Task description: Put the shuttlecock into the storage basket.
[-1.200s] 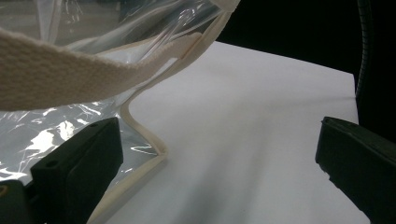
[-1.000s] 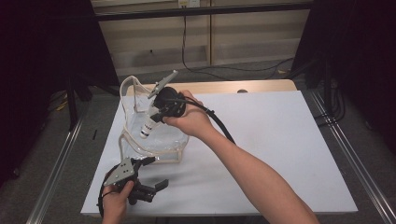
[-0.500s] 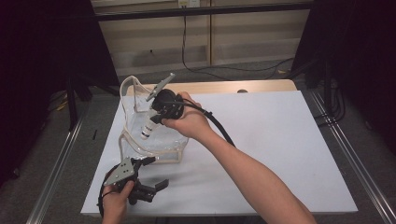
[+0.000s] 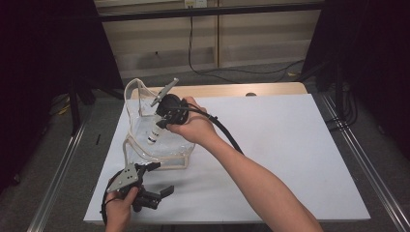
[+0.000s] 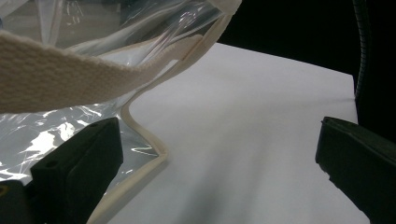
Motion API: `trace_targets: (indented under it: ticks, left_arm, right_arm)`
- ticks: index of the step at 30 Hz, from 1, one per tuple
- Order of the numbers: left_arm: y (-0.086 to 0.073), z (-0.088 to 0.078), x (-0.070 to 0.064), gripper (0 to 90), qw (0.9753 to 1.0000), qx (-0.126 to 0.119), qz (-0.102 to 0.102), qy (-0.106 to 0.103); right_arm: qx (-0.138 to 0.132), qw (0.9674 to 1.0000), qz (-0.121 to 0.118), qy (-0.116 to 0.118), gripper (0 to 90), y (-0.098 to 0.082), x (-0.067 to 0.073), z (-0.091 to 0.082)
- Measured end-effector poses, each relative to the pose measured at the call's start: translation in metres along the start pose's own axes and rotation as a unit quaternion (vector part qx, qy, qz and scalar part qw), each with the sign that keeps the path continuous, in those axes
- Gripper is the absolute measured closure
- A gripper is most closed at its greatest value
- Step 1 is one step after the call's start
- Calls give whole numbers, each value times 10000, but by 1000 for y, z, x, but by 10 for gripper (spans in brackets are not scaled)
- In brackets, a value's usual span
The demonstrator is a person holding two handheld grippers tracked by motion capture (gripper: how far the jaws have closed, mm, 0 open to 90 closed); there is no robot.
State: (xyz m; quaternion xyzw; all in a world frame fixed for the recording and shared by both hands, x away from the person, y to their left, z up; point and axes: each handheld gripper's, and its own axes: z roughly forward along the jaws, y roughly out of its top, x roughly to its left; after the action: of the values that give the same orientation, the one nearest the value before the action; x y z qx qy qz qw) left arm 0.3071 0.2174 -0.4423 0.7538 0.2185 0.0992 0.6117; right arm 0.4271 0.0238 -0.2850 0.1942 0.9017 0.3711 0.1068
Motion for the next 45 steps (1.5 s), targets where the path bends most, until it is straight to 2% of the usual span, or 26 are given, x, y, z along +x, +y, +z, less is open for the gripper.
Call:
trace_targets:
  ticks: [7,31,38,45]
  left_arm:
    - [0,0,0,8,10000,-1,-4,7]
    - [0,1,-1,8,10000,-2,29,-8]
    - [0,1,-1,8,10000,2,40,3]
    - [0,1,0,8,10000,-3,13,-8]
  right_arm:
    - [87,9999,-66,-58,889,0,2,6]
    - [121,9997,-169,-154,889,1,5,9]
    - [125,9994,-205,-242,889,0,3,13]
    - [166,9994,-187,-233,889,1,0,18]
